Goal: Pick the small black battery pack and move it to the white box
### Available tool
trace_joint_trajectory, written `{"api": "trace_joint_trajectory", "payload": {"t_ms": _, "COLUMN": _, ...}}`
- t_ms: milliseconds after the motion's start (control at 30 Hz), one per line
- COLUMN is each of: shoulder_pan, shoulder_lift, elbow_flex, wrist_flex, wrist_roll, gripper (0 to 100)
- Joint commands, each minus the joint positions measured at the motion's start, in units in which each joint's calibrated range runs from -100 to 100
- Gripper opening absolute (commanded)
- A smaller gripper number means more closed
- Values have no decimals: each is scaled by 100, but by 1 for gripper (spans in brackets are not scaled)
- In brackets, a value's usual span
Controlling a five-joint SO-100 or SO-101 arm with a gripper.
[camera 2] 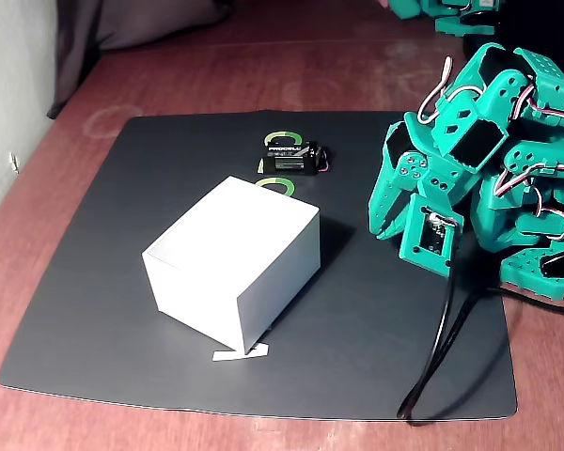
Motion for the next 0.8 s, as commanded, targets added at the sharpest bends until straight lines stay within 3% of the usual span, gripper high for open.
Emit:
{"api": "trace_joint_trajectory", "payload": {"t_ms": 0, "shoulder_pan": 53, "shoulder_lift": 387, "elbow_flex": -787, "wrist_flex": -22, "wrist_roll": 465, "gripper": 1}}
{"api": "trace_joint_trajectory", "payload": {"t_ms": 300, "shoulder_pan": 1355, "shoulder_lift": 3018, "elbow_flex": -4134, "wrist_flex": 259, "wrist_roll": 2095, "gripper": 1}}
{"api": "trace_joint_trajectory", "payload": {"t_ms": 600, "shoulder_pan": 3337, "shoulder_lift": 5762, "elbow_flex": -7009, "wrist_flex": 1442, "wrist_roll": 4258, "gripper": 1}}
{"api": "trace_joint_trajectory", "payload": {"t_ms": 767, "shoulder_pan": 4135, "shoulder_lift": 6490, "elbow_flex": -7689, "wrist_flex": 1389, "wrist_roll": 4638, "gripper": 1}}
